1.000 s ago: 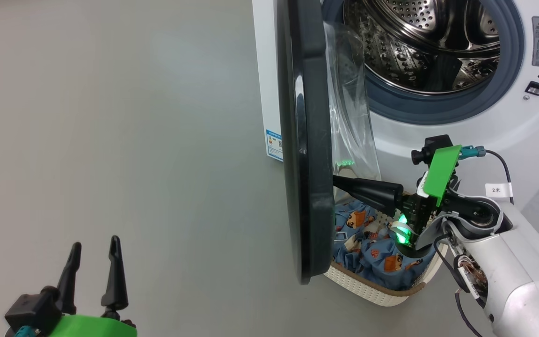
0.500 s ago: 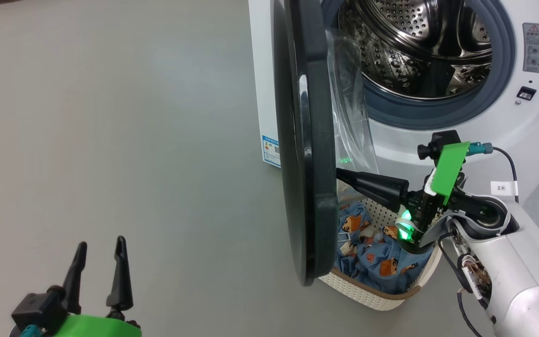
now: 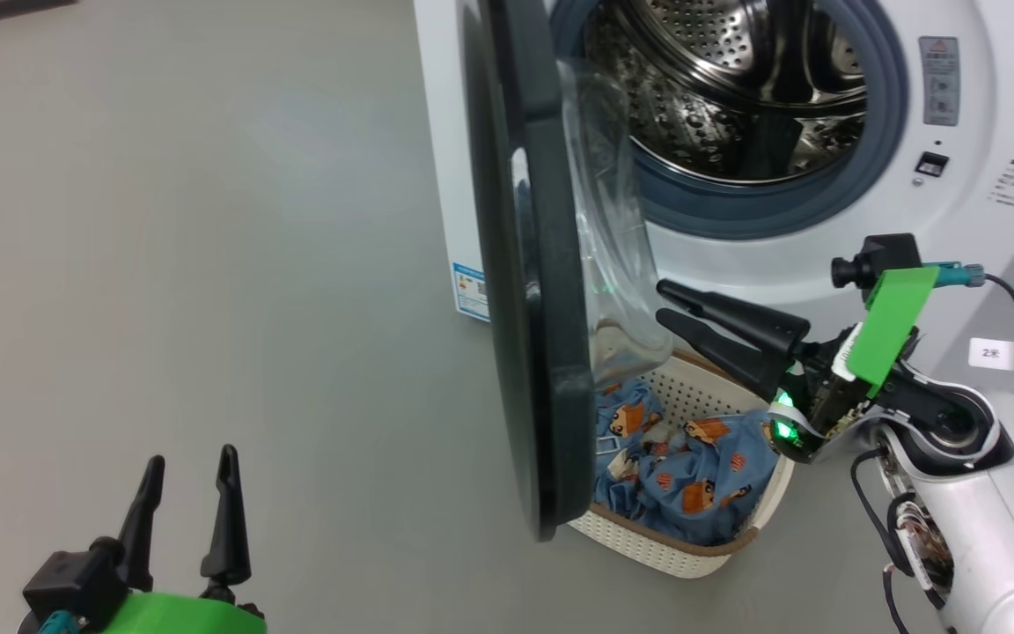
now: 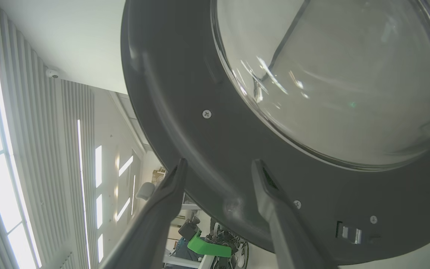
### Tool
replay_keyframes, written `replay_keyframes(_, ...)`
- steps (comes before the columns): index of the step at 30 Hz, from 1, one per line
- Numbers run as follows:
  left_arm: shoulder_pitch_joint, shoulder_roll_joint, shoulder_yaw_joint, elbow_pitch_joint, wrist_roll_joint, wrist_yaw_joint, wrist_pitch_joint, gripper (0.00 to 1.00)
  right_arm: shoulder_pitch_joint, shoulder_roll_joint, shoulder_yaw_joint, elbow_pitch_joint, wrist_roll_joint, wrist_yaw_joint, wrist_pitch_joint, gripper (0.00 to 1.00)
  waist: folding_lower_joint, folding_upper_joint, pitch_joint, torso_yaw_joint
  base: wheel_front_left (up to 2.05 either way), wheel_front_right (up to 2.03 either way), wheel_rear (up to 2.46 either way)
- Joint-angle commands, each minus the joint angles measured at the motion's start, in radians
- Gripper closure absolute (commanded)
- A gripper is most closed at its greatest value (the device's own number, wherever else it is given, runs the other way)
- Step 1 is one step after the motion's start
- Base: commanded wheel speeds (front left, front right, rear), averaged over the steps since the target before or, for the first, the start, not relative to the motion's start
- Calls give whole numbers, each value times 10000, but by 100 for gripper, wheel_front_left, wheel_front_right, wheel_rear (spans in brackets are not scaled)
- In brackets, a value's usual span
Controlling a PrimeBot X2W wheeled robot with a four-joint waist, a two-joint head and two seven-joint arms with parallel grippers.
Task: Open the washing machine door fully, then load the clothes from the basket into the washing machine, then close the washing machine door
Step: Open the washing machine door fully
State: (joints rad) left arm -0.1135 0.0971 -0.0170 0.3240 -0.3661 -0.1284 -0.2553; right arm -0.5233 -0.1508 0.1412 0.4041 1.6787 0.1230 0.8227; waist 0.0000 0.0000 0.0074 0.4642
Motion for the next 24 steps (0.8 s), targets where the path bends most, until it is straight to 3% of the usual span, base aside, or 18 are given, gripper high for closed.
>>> replay_keyframes(1, -207, 176, 323, -227, 85, -23, -65, 0, 115, 5, -51, -621, -158, 77, -186, 0, 0, 0, -43, -253, 0, 0, 0)
replay_keyframes(10, -54, 317, 306, -376, 87, -23, -65, 0, 1372, -367, -157, -3213, -2478, 77, -2592, 0, 0, 0, -49, -1329, 0, 0, 0)
replay_keyframes(17, 6, 449, 398, -517, 120, -21, -65, 0, 1773, -587, 400, -3597, -4467, 77, -5068, 0, 0, 0, -45, -2272, 0, 0, 0)
replay_keyframes(24, 61, 427, 396, -616, 167, -11, -65, 0, 2282, -966, 823, -4058, -5040, 77, -6900, 0, 0, 0, -106, -2891, 0, 0, 0)
